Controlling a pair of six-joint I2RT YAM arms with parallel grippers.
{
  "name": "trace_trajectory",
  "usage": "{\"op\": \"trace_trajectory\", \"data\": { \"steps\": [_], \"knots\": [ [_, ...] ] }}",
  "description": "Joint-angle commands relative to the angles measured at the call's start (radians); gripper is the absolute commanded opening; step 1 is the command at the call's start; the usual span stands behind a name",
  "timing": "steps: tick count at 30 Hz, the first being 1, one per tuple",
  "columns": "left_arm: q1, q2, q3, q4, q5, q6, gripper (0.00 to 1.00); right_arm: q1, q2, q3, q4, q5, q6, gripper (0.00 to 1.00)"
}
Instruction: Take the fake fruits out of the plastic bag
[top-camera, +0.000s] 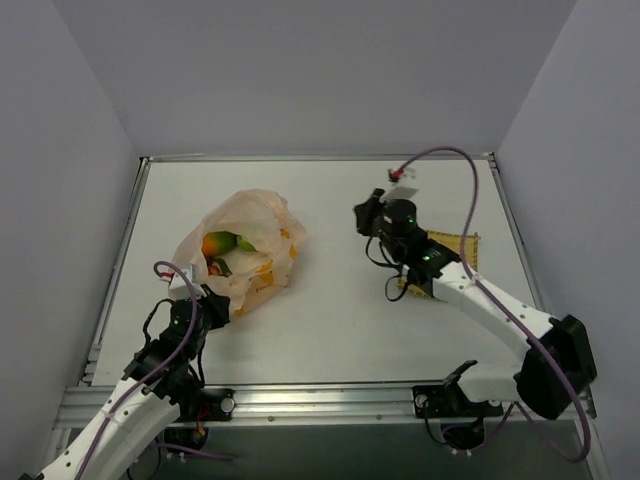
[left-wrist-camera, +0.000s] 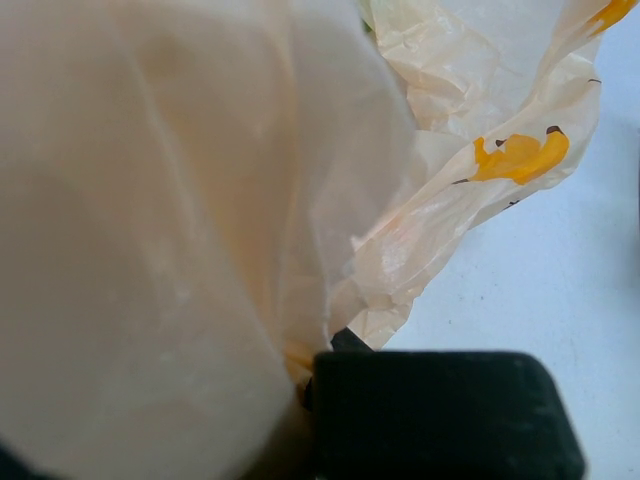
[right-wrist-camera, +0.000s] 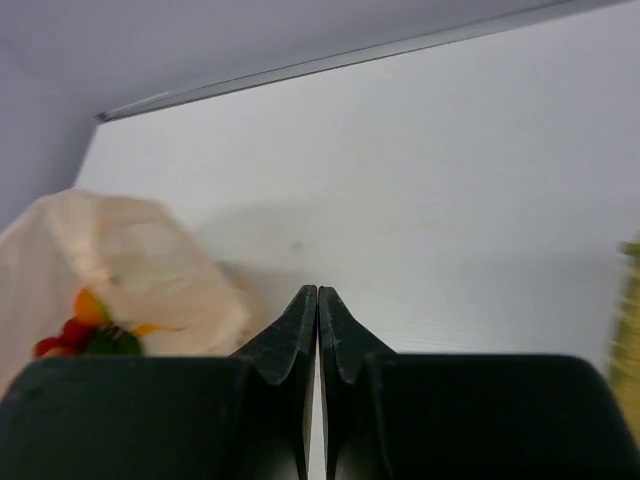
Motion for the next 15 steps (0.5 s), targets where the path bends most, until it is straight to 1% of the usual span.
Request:
{"op": "trace_trajectory", "data": {
  "steps": [1, 3, 4, 5, 6, 7, 8, 9, 10, 11, 13, 15],
  "knots": [
    [-0.002, -0.005, 0.004, -0.008, -0.018, -0.026, 0.02, 0.244, 0.188, 0.185, 0.058, -0.113, -0.083, 0.00],
    [-0.004, -0.007, 0.001, -0.019, -0.010, -0.037, 0.02, 0.332, 0.279, 0.281, 0.058, -0.145, -0.149, 0.00],
    [-0.004, -0.010, -0.003, -0.027, -0.005, -0.051, 0.02, 0.402, 0.361, 0.362, 0.058, -0.148, -0.167, 0.00],
    [-0.004, -0.019, -0.006, -0.028, 0.001, -0.057, 0.02, 0.424, 0.406, 0.396, 0.076, -0.162, -0.181, 0.00],
    [-0.004, -0.023, -0.009, -0.031, 0.008, -0.063, 0.02, 0.438, 0.445, 0.430, 0.082, -0.200, -0.189, 0.00],
    [-0.004, -0.028, -0.012, -0.036, 0.012, -0.072, 0.02, 0.458, 0.525, 0.464, 0.087, -0.206, -0.184, 0.00],
    [-0.004, -0.043, -0.016, -0.050, 0.013, -0.079, 0.02, 0.469, 0.567, 0.526, 0.092, -0.210, -0.181, 0.00],
    [-0.004, -0.050, -0.017, -0.057, 0.015, -0.083, 0.02, 0.476, 0.601, 0.554, 0.093, -0.235, -0.177, 0.00],
    [-0.004, -0.057, -0.020, -0.071, 0.013, -0.091, 0.02, 0.486, 0.671, 0.583, 0.086, -0.220, -0.166, 0.00],
    [-0.004, -0.075, -0.023, -0.076, 0.013, -0.095, 0.02, 0.499, 0.704, 0.634, 0.078, -0.191, -0.158, 0.00],
    [-0.004, -0.092, -0.026, -0.089, 0.009, -0.100, 0.02, 0.509, 0.785, 0.671, 0.084, -0.168, -0.120, 0.00],
    [-0.004, -0.112, -0.028, -0.096, 0.009, -0.100, 0.02, 0.512, 0.831, 0.711, 0.099, -0.148, -0.095, 0.00]
  ]
}}
